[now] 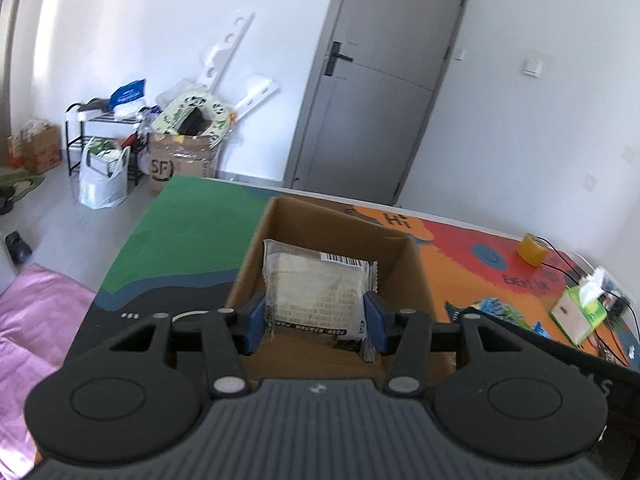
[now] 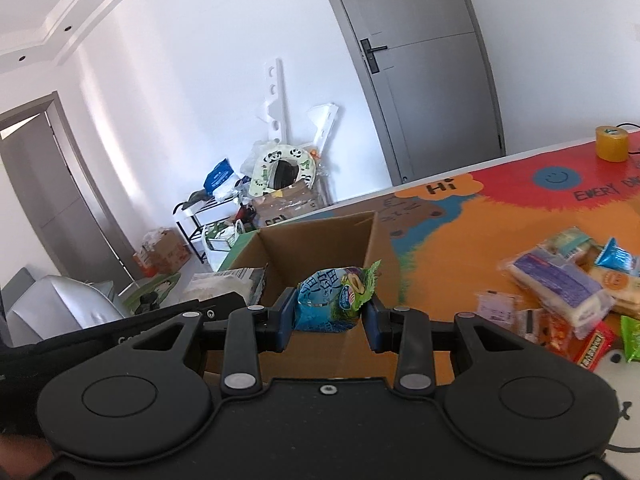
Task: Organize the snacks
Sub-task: 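Carry both packets over the cardboard box and open both grippers to drop them, then move both grippers back toward the snack pile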
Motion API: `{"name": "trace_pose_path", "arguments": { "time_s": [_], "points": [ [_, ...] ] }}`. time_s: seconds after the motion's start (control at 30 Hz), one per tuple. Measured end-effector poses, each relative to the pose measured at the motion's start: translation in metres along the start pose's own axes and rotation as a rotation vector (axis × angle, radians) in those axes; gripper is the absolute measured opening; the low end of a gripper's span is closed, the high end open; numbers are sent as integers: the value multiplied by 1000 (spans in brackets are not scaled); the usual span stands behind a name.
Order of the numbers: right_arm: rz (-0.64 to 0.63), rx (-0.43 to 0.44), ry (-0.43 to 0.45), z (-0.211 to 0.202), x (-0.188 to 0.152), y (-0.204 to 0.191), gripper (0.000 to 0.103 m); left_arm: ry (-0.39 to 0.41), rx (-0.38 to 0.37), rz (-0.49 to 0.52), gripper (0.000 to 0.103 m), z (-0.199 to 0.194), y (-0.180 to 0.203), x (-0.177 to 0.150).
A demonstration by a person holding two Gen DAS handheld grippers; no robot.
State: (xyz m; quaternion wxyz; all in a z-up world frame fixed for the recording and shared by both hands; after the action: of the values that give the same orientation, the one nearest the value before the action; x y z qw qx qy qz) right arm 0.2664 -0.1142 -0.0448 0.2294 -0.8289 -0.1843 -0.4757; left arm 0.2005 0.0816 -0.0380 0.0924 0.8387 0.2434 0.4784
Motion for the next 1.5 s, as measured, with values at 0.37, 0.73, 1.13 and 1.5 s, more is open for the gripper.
{"name": "trace_pose_path", "arguments": {
  "time_s": [0.37, 0.73, 1.13, 1.5],
  "points": [
    [-26, 35, -10, 17, 8, -19, 36, 68, 50, -56, 68, -16, -23, 15],
    [-49, -48, -23, 15, 5, -20, 60, 40, 82, -98, 80, -18, -39, 16],
    [29, -153, -25, -25, -13, 24, 81, 29, 61, -81, 95, -19, -15, 5],
    [94, -244, -28, -57, -30, 61, 89, 5, -20, -39, 101, -16, 20, -9]
  ]
}}
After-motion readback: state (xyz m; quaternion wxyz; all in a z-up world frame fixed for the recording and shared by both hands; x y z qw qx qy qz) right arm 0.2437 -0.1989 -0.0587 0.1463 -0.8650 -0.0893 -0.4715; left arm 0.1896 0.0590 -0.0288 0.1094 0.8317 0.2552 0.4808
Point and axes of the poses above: each gripper's, at about its wrist camera, not at the fingertips, and z roughly the way its jaws point, y to its right, x to its top, the point moved 1 cm from there along z, roughly the way its jaws point, and after that the axes turned 12 degrees about -z, right-handed, at the moved point
